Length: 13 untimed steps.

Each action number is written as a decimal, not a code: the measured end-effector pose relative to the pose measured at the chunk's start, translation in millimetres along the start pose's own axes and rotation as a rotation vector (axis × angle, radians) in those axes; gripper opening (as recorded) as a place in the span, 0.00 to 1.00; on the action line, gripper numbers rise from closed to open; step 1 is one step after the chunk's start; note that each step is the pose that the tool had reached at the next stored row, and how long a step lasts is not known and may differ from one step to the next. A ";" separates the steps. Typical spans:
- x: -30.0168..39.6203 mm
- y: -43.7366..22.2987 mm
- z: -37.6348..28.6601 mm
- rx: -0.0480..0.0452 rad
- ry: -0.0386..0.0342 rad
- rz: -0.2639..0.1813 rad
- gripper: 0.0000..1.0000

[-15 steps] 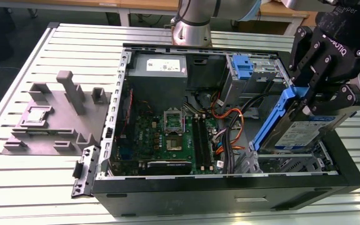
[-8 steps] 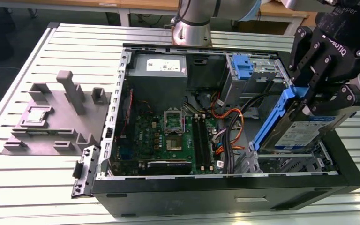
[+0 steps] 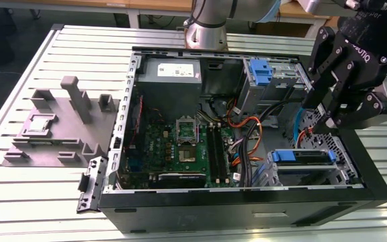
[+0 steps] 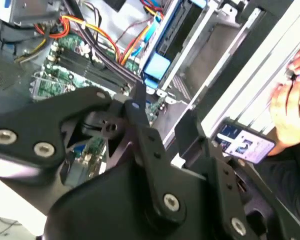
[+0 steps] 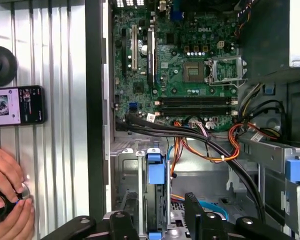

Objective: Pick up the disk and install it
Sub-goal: 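Insert the disk into the insertion slot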

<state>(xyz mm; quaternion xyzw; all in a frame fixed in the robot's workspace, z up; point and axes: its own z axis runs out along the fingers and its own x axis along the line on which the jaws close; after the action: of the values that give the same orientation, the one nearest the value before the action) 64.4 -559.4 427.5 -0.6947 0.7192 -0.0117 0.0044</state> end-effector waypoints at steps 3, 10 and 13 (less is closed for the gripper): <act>-0.1 0.2 5.4 0.0008 0.0000 0.000 0.50; -0.1 0.5 18.1 0.0027 0.0014 -0.001 0.25; -0.1 0.6 23.6 0.0031 0.0018 -0.001 0.13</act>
<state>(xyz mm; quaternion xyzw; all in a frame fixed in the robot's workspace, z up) 64.3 -559.5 403.9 -0.6949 0.7190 -0.0135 0.0048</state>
